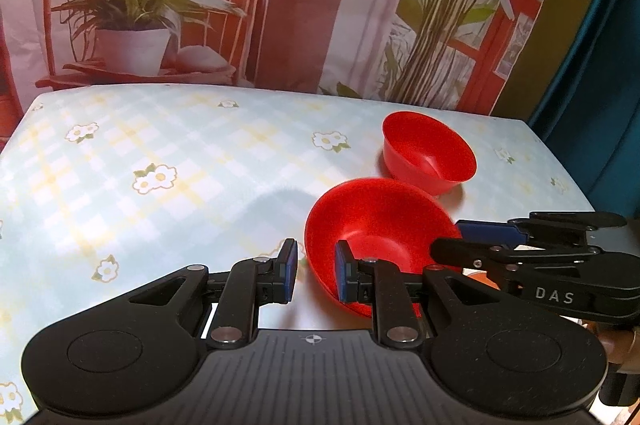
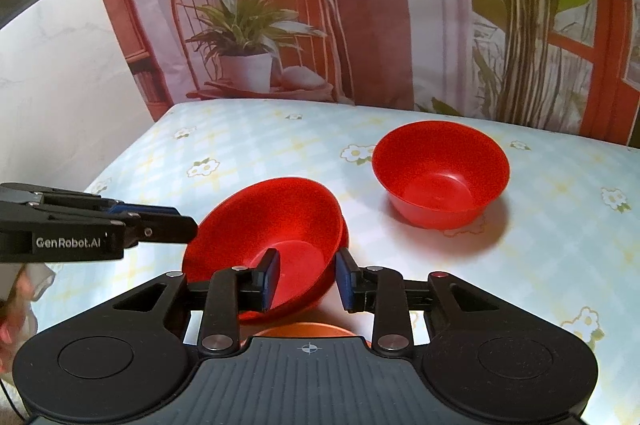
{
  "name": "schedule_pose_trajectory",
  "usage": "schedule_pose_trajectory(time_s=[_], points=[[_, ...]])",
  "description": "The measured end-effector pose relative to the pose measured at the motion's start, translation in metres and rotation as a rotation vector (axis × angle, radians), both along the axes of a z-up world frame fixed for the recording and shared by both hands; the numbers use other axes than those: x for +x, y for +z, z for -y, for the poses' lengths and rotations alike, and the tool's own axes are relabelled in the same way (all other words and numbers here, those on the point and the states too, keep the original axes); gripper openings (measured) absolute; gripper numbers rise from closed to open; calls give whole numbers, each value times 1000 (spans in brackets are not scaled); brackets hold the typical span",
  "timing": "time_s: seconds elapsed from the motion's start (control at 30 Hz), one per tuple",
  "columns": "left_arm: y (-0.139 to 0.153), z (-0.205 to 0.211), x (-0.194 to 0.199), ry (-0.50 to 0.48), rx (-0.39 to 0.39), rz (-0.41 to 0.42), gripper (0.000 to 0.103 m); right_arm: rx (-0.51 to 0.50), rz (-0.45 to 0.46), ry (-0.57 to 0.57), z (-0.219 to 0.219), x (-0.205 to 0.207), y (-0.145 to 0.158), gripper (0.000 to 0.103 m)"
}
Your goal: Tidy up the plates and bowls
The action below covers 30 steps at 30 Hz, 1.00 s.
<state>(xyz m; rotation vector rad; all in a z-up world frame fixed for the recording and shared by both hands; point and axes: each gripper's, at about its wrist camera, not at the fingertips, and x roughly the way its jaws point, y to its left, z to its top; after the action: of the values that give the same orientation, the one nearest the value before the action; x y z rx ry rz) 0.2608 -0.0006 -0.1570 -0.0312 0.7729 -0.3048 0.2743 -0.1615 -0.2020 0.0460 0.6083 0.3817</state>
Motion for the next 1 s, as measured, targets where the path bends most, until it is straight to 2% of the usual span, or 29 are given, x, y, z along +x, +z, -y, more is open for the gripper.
schedule_pose_trajectory(time_s=[0.63, 0.7, 0.77, 1.0], points=[[8, 17, 13, -17, 6, 16, 22, 7, 34, -70, 50, 6, 3, 29], [10, 23, 18, -23, 7, 20, 24, 13, 38, -79, 55, 9, 3, 29], [13, 29, 23, -29, 8, 24, 31, 21, 44, -89, 62, 13, 4, 29], [22, 51, 54, -28, -4, 25, 33, 72, 63, -170, 92, 38, 6, 34]])
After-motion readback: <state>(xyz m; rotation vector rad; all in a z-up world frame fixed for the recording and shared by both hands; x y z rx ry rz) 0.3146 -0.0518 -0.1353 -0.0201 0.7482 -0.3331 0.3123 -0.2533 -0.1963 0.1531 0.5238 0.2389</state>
